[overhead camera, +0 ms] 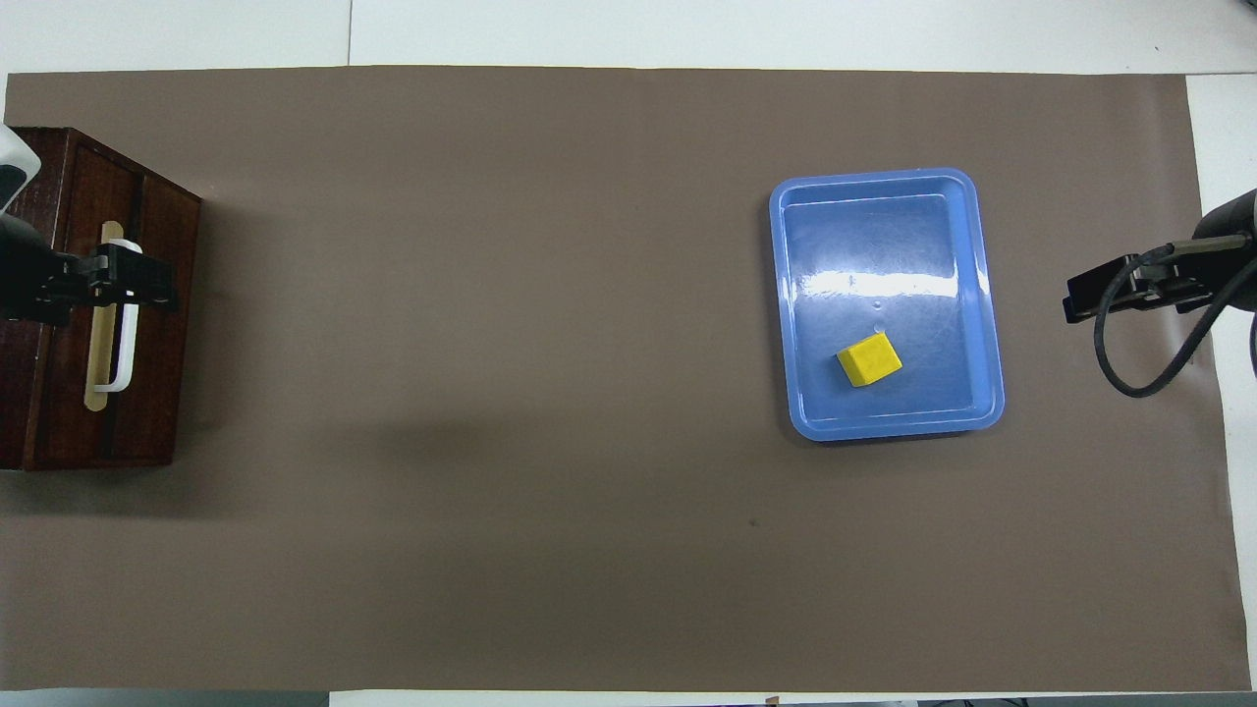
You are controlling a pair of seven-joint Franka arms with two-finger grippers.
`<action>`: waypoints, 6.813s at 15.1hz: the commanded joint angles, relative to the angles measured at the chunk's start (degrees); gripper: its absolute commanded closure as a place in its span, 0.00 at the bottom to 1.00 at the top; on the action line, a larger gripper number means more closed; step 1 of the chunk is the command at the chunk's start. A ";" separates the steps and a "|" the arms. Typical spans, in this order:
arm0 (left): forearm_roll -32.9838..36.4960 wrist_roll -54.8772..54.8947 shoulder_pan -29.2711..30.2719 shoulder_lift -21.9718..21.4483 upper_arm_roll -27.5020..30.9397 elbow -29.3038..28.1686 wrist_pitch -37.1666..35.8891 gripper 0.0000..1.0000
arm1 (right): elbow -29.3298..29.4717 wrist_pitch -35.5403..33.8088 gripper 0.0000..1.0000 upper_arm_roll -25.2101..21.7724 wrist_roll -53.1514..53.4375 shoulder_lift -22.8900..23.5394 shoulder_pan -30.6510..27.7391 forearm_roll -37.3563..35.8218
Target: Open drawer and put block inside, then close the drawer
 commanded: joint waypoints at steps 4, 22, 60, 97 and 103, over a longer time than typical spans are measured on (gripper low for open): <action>4.99 0.64 -0.91 -3.13 -0.42 -10.12 10.48 0.00 | -1.11 -0.15 0.00 0.54 2.34 -0.50 -1.62 1.41; 23.29 0.38 3.92 7.76 -0.34 -22.79 38.95 0.00 | -21.16 16.03 0.00 0.36 38.03 10.47 -7.85 34.26; 5.10 -67.71 -16.03 8.29 -1.04 -3.36 10.13 0.00 | -9.20 5.21 0.00 -0.08 43.14 30.00 -6.89 41.31; -12.38 -97.53 -17.52 6.89 -0.95 -13.73 29.02 0.00 | 3.99 38.17 1.00 3.61 91.82 23.76 23.96 50.45; -19.85 -99.73 -22.09 8.64 -0.95 -13.56 40.00 0.00 | 3.90 38.35 1.00 3.96 90.07 23.85 24.13 50.89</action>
